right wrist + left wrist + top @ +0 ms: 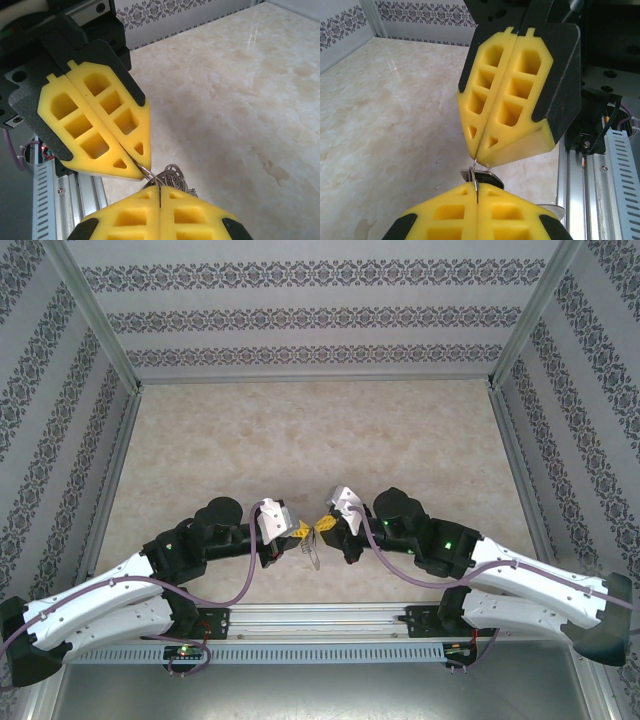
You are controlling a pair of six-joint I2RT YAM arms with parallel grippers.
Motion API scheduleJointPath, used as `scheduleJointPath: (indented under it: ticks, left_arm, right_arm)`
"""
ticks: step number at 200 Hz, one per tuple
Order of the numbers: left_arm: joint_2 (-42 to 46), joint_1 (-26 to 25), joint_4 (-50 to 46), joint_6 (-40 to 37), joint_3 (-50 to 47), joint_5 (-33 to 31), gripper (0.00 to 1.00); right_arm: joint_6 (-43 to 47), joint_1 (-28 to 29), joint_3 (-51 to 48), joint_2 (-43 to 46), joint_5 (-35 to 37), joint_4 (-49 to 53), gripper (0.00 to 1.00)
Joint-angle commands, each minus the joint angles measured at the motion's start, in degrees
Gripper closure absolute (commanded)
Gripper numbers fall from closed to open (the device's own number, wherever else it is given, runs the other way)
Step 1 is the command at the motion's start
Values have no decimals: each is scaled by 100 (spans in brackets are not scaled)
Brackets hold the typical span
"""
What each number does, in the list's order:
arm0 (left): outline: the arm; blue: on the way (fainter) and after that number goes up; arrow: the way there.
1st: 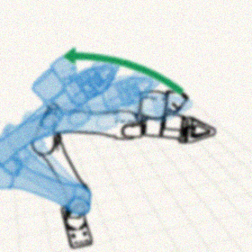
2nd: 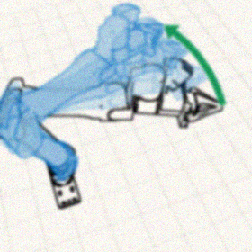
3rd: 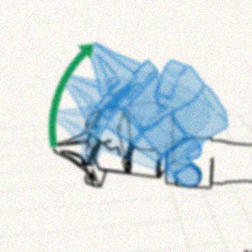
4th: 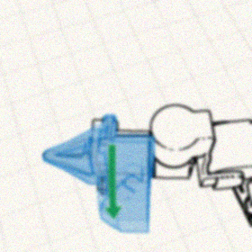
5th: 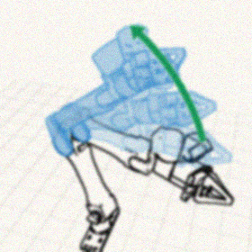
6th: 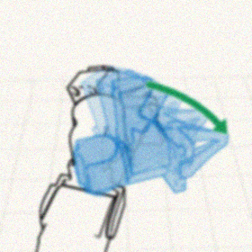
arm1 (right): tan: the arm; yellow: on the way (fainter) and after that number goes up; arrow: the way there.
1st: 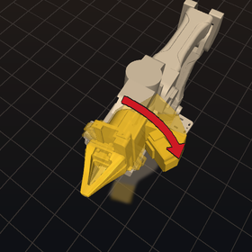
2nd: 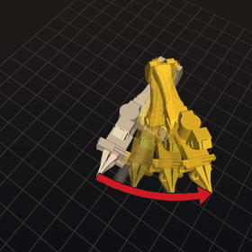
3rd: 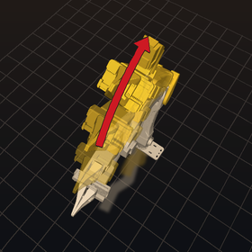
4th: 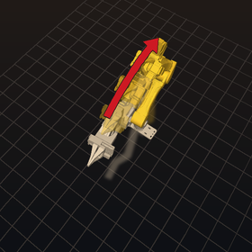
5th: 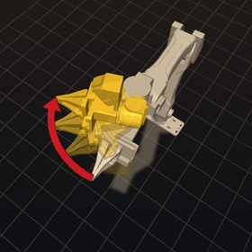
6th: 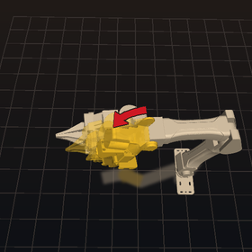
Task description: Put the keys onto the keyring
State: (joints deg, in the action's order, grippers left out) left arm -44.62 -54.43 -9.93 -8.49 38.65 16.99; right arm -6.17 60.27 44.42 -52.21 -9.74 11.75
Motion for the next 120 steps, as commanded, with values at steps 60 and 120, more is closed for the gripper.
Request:
scheduleJointPath:
  ticks: [60,120]
  left_arm:
    - [59,-175,-31,-135,125,191,100]
    - [37,-180,-34,-153,125,176,100]
  right_arm:
    - [-244,11,254,-27,350,-185,100]
    - [-356,11,396,-88,717,119,100]
